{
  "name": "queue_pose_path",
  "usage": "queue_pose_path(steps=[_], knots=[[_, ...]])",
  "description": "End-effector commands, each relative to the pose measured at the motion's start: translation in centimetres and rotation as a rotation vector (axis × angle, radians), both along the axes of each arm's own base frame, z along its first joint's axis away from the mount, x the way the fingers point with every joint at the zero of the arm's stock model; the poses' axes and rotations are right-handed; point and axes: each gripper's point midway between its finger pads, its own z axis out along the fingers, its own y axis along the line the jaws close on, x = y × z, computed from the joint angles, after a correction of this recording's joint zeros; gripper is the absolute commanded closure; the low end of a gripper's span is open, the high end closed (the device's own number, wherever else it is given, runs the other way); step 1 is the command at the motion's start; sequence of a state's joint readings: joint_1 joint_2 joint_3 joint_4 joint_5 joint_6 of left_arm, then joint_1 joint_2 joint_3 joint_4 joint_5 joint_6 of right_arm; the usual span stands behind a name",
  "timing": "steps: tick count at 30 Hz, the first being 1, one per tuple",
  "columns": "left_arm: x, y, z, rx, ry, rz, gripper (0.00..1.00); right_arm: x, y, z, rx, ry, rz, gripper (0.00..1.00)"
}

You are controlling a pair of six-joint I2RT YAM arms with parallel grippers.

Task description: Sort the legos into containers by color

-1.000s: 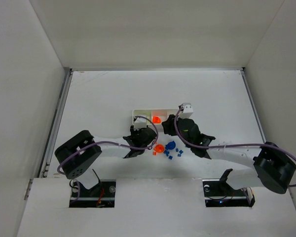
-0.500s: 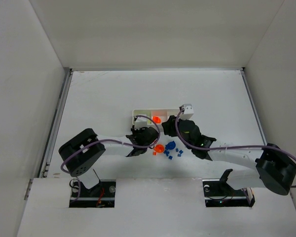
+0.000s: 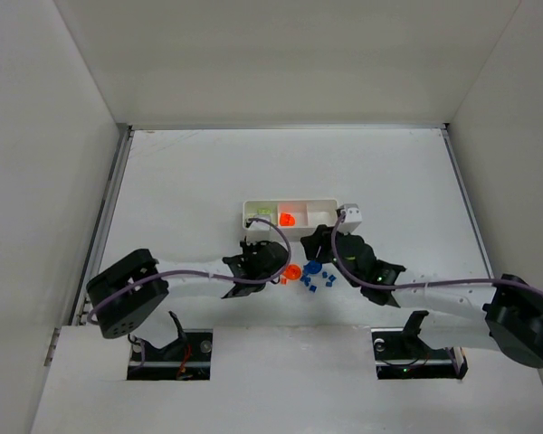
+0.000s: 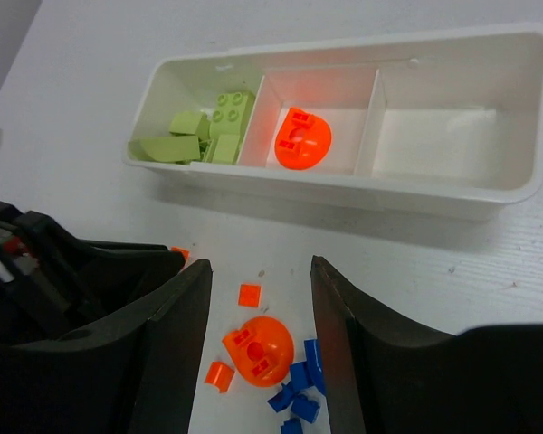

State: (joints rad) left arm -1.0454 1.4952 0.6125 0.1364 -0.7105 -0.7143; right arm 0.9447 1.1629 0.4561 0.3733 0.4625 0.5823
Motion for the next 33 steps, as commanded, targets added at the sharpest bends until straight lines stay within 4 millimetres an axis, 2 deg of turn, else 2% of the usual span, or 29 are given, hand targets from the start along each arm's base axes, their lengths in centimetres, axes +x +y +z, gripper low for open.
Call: queue_pose_path(steps=[1,5,9,12,15,19,21,24,27,29,31,33], knots=[[-0.7,-0.4,2.7,-0.072,-0.041,-0.010,0.90,-0.5,0.2,0.9,0.056,-0.012,-0.010,0.46],[-0.6,-1.3,6.2,-0.139,-0.083,-0.037,0.90,-1.3,-0.2,0.4,0.059,0.000,-0.017,0.46],[0.8,-2.7,10.0,-0.175,-0.137,-0.054,0.90,-2.1,-0.4,-0.1,0.061,0.014,-0.018,0.46],[2.2,-4.2,11.9,-0.178,-0.159,-0.067,0.89,-2.6,-0.5,-0.3,0.057,0.017,-0.013,0.46],[2.8,-5.1,12.4,-0.185,-0.156,-0.079,0.89,-2.8,-0.8,-0.6,0.045,0.023,-0.020,0.47],[1.9,-5.4,10.7,-0.162,-0.133,-0.096,0.88,-3.2,-1.1,-2.3,0.011,0.078,-0.036,0.60],[0.9,-5.4,9.3,-0.154,-0.110,-0.108,0.88,-3.6,-0.6,-2.9,-0.017,0.098,-0.021,0.66],[-1.1,-4.9,7.0,-0.123,-0.086,-0.132,0.86,-5.1,1.1,-3.4,-0.060,0.118,0.041,0.68],[-2.3,-3.0,5.5,-0.130,-0.083,-0.100,0.83,-6.6,3.0,-3.8,-0.110,0.128,0.116,0.64],[-2.8,-1.5,4.9,-0.168,-0.072,-0.064,0.81,-7.2,4.2,-4.6,-0.160,0.136,0.147,0.51],[-3.2,-0.6,4.5,-0.194,-0.067,-0.049,0.81,-6.9,4.8,-5.1,-0.204,0.133,0.153,0.46],[-3.5,0.5,4.3,-0.214,-0.072,-0.034,0.80,-6.5,5.4,-5.3,-0.233,0.121,0.151,0.45]])
